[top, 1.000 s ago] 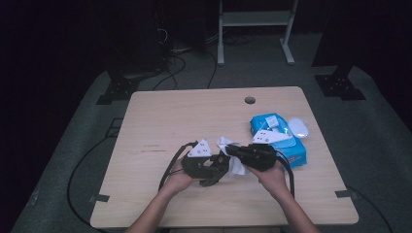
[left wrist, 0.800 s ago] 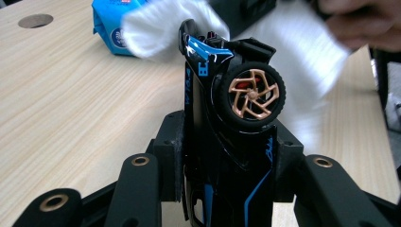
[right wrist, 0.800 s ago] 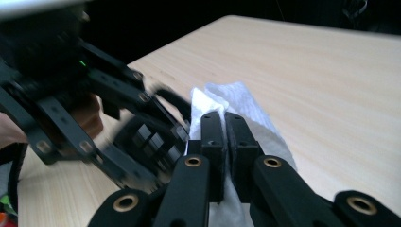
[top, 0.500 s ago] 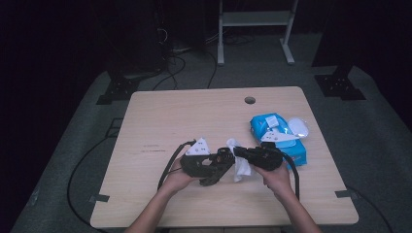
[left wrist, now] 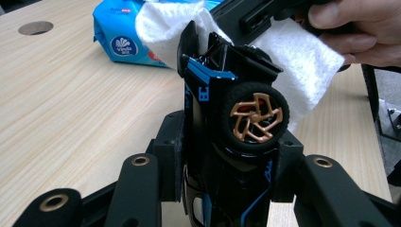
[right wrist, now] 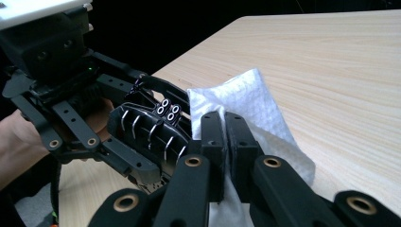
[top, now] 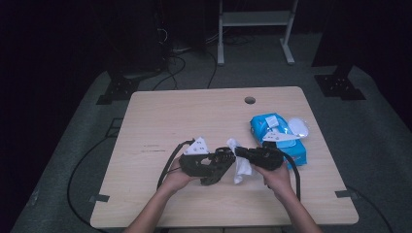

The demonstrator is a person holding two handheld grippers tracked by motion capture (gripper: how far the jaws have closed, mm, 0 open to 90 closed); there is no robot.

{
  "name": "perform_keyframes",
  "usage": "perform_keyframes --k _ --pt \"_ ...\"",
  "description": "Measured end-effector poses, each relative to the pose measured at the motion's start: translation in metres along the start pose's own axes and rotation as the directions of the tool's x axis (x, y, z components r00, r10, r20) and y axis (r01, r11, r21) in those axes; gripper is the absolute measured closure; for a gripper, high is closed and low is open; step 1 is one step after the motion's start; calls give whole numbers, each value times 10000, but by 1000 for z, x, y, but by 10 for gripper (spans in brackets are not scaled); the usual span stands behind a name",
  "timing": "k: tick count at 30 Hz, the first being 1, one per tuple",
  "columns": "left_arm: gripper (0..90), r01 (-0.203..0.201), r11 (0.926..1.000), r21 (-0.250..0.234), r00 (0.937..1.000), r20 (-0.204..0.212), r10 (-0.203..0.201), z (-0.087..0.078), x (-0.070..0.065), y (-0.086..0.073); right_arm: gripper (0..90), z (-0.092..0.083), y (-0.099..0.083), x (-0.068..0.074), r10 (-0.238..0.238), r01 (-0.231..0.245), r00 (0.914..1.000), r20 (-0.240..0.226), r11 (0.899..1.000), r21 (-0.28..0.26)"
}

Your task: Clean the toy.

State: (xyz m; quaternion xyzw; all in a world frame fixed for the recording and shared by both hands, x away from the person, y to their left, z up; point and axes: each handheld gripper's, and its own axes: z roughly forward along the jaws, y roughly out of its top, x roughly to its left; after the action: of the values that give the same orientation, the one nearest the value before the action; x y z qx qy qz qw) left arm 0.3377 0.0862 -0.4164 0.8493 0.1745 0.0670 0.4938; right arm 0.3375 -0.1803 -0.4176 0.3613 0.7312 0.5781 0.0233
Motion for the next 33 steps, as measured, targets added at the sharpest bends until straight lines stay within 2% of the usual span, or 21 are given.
perform_keyframes --k 4,7,10,11,13,15,19,23,25,28,33 --pt "571 -127 9998 158 9999 12 127 3 -2 0 868 -2 8 9 -84 70 9991 -425 9994 -326" --pt "571 -100 9999 51 9999 64 100 1 -3 1 868 -2 11 16 -470 458 9981 -391 9984 -319" --pt "571 -45 9999 -107 10000 66 45 -1 -2 1 868 -2 7 9 -274 269 9993 -236 9994 -218" --pt "571 10 9999 -116 9999 108 -8 -2 -2 1 868 -1 2 2 -47 46 10000 -72 9999 -113" --pt "571 -52 10000 -27 10000 -20 51 -1 -2 1 868 -1 0 -1 96 -96 10000 -7 9999 -77" --pt "571 -115 9999 45 9999 -7 115 0 -1 1 868 -1 0 0 32 -31 9999 109 10000 -27" --pt "571 -146 9999 70 9999 22 146 3 -3 1 868 -2 10 15 -307 298 9990 -329 9991 -294" --pt "571 -209 9997 95 9997 85 208 4 -6 3 868 2 18 39 -953 925 9929 -711 9949 -407" --pt "571 -229 9997 26 9997 120 229 4 -9 4 868 5 21 49 -1386 1369 9884 -619 9901 -309" --pt "572 -290 9996 14 9995 100 290 1 -10 6 868 5 21 50 -1621 1614 9864 -259 9865 -275" --pt "573 -272 9995 173 9996 -36 273 2 -6 4 868 -1 18 34 -1288 1291 9916 149 9913 -254"
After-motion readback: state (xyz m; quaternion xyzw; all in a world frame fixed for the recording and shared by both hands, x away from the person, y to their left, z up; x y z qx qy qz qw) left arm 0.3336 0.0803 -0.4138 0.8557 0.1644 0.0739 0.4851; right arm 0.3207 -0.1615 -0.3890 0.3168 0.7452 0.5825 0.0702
